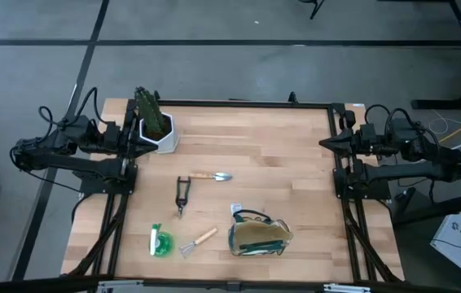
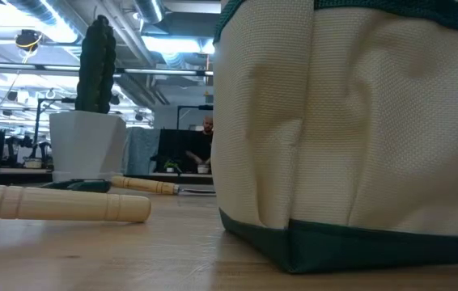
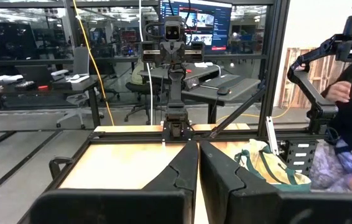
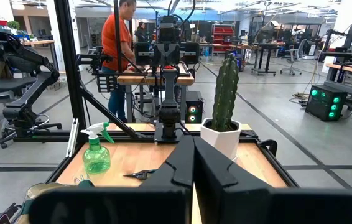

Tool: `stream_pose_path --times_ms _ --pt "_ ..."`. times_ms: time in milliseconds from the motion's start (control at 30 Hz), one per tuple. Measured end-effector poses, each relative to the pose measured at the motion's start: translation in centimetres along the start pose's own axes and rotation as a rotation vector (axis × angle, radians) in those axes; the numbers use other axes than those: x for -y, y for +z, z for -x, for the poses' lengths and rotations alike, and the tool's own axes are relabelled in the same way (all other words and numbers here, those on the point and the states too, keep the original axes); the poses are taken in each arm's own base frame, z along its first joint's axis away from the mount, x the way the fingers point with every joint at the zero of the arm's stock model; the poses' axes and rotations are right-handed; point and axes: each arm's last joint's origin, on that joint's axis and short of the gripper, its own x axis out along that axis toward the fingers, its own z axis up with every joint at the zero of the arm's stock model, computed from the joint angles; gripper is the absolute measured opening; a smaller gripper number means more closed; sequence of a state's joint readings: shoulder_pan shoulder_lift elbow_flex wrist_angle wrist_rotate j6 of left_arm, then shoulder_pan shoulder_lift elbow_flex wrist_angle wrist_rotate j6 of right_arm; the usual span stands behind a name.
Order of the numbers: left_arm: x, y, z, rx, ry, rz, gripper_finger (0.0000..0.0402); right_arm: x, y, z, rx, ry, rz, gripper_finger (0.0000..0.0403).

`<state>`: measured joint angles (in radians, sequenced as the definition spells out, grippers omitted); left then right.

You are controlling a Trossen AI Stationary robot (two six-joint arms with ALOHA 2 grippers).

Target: Pick & Place Garden tools in Gardening bag

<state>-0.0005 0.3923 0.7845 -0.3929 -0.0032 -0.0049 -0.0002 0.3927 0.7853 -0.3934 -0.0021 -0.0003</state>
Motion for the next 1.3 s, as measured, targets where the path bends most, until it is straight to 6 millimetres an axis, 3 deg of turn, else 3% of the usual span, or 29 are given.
stream_pose_path --times_ms 1300 --pt "0.00 0.00 0.00 0.000 0.000 0.000 0.0009 0.00 0.52 -0.23 0.051 0.000 0.000 0.0007"
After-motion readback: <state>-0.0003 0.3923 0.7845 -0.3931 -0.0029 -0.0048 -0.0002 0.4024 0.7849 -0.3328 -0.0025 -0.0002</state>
